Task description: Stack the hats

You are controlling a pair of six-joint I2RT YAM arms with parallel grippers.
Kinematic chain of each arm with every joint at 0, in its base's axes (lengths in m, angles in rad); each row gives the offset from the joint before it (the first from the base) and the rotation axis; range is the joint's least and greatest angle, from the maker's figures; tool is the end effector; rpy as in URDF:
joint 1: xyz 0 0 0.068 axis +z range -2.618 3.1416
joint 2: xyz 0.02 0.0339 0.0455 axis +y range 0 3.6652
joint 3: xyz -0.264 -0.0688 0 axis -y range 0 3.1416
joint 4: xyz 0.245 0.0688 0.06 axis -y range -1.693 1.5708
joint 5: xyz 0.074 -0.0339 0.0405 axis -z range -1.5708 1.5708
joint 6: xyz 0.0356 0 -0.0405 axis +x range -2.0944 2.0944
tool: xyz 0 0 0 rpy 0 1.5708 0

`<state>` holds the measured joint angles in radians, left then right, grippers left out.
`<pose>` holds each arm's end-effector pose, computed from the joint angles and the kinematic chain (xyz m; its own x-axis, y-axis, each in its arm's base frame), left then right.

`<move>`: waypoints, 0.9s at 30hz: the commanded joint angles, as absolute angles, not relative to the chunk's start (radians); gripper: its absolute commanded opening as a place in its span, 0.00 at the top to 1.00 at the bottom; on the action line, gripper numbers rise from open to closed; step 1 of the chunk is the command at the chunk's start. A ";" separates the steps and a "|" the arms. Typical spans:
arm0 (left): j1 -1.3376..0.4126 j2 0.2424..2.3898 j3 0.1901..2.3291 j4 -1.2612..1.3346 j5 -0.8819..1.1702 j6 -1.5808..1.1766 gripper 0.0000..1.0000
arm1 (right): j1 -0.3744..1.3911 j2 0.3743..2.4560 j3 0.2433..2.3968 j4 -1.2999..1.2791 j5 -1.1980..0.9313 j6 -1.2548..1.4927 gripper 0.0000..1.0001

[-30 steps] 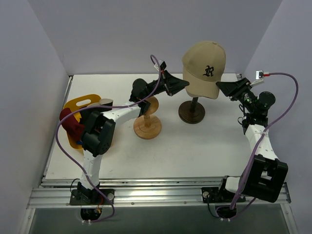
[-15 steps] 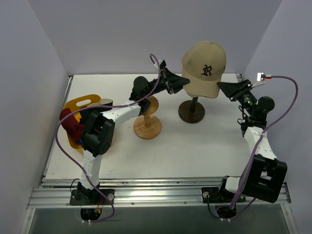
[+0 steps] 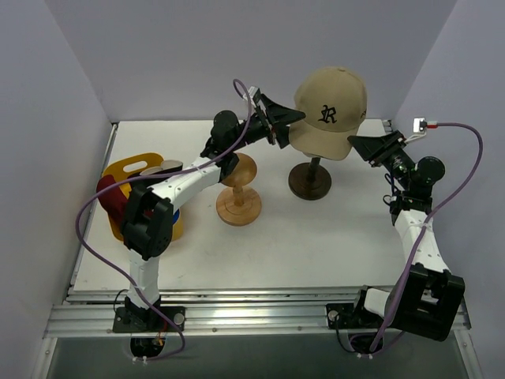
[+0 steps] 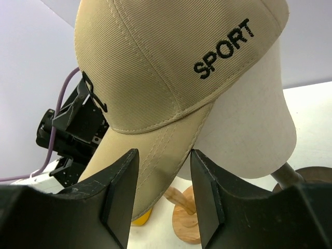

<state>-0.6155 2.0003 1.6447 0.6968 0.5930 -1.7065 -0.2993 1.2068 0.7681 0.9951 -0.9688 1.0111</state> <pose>0.3788 -0.2923 0.3591 -0.9374 -0.3435 -0.0578 0.1478 -0.2419 -0.9590 0.2506 -0.0466 0.3602 -0.1573 0.5507 -0.8197 -0.6941 0.5288 0.4885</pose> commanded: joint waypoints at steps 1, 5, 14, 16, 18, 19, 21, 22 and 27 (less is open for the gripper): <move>-0.597 1.939 1.707 0.583 0.545 -1.619 0.22 | -0.284 1.167 0.811 0.990 -0.976 0.965 0.60; -0.591 1.927 1.689 0.526 0.515 -1.594 0.17 | -0.279 1.167 0.818 0.945 -0.976 0.924 0.60; -0.581 1.948 1.727 0.453 0.505 -1.533 0.17 | -0.250 1.141 0.841 0.838 -0.944 0.853 0.61; -0.580 1.944 1.752 0.411 0.496 -1.488 0.16 | -0.239 1.138 0.850 0.784 -0.933 0.812 0.61; -0.572 1.934 1.761 0.361 0.479 -1.457 0.16 | -0.235 1.132 0.848 0.775 -0.923 0.804 0.61; -0.568 1.933 1.764 0.350 0.474 -1.450 0.16 | -0.230 1.132 0.847 0.773 -0.919 0.802 0.61; -0.558 1.928 1.766 0.319 0.460 -1.431 0.16 | -0.224 1.132 0.847 0.759 -0.910 0.795 0.61; -0.555 1.927 1.766 0.313 0.456 -1.422 0.16 | -0.219 1.134 0.850 0.750 -0.907 0.779 0.61; -0.542 1.919 1.764 0.262 0.442 -1.379 0.16 | -0.213 1.137 0.851 0.701 -0.893 0.744 0.61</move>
